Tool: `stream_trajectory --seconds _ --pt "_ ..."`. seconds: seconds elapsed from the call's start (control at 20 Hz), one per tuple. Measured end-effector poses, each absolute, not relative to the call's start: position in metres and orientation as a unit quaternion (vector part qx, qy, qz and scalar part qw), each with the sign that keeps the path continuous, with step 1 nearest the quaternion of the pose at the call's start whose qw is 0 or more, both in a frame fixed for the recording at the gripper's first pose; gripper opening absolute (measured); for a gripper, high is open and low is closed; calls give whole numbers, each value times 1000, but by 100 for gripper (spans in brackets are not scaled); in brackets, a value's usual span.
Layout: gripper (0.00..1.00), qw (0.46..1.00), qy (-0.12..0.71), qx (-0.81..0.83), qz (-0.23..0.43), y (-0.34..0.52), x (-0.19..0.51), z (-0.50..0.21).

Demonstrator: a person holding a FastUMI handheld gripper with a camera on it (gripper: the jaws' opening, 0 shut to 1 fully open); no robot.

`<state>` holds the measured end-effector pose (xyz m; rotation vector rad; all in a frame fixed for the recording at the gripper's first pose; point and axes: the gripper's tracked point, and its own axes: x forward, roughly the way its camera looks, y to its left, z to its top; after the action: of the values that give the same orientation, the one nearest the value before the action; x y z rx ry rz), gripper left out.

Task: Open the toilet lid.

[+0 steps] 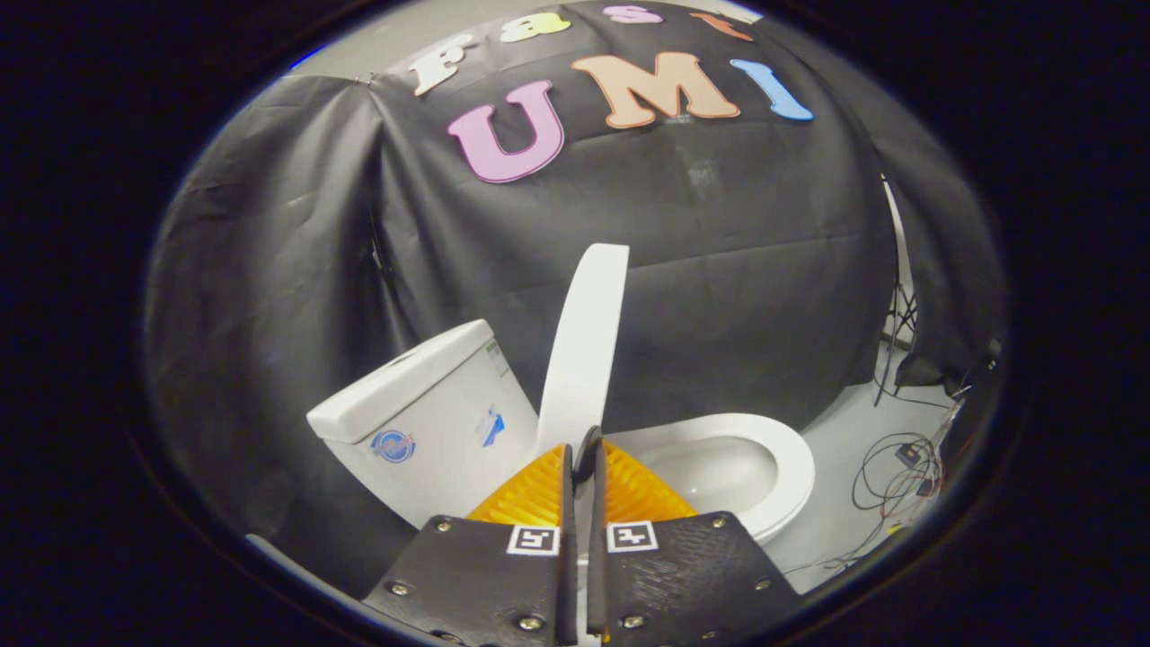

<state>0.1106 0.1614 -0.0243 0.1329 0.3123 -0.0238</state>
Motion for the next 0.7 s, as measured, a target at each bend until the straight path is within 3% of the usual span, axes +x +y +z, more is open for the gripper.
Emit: stream_trajectory --seconds 0.7 --pt "5 988 144 35 37 192 110 -21"
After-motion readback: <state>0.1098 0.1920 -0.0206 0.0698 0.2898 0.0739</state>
